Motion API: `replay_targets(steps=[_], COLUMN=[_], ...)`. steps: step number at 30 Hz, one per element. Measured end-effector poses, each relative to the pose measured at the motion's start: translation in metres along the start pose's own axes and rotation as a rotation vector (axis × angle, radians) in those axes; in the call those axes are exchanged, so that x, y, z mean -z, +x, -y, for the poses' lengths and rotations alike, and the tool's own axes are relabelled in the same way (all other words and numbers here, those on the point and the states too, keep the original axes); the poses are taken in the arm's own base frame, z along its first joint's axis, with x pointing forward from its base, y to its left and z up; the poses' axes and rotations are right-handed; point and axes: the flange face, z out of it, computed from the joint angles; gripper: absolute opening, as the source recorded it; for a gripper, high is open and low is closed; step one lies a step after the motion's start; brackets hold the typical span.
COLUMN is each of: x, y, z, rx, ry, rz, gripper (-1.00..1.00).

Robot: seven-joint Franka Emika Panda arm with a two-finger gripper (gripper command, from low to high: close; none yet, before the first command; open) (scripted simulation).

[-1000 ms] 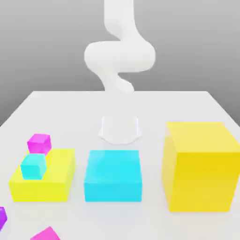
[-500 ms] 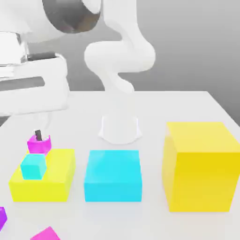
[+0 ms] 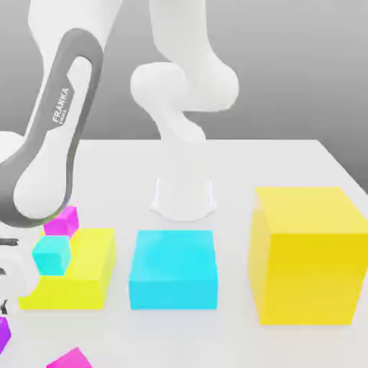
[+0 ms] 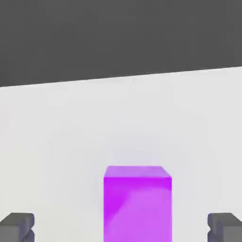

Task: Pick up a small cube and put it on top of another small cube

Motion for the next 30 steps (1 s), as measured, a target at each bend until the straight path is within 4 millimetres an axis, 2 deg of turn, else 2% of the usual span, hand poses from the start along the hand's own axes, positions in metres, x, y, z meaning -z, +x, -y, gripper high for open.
replay_targets(steps=[1, 2, 7, 8, 9, 13, 16, 23, 30], x=[-0.016, -0.027, -0.027, -0.032, -0.026, 0.027, 0.054, 0.103, 0.141], y=[0.000, -0.001, -0.001, -0.001, -0.001, -0.002, -0.015, -0.054, -0.101], z=[-0.001, -0.002, -0.002, -0.002, -0.002, -0.002, -0.006, -0.017, -0.029], rx=[0.000, -0.001, -0.001, -0.002, -0.001, -0.002, -0.010, -0.017, -0.010], ry=[-0.001, -0.002, -0.001, -0.001, -0.002, -0.001, 0.007, 0.017, 0.014], rz=[0.001, 0.002, 0.004, 0.004, 0.003, 0.005, 0.019, 0.042, 0.036], gripper=[0.00, -1.00, -1.00, -1.00, -1.00, -1.00, -1.00, -1.00, -1.00])
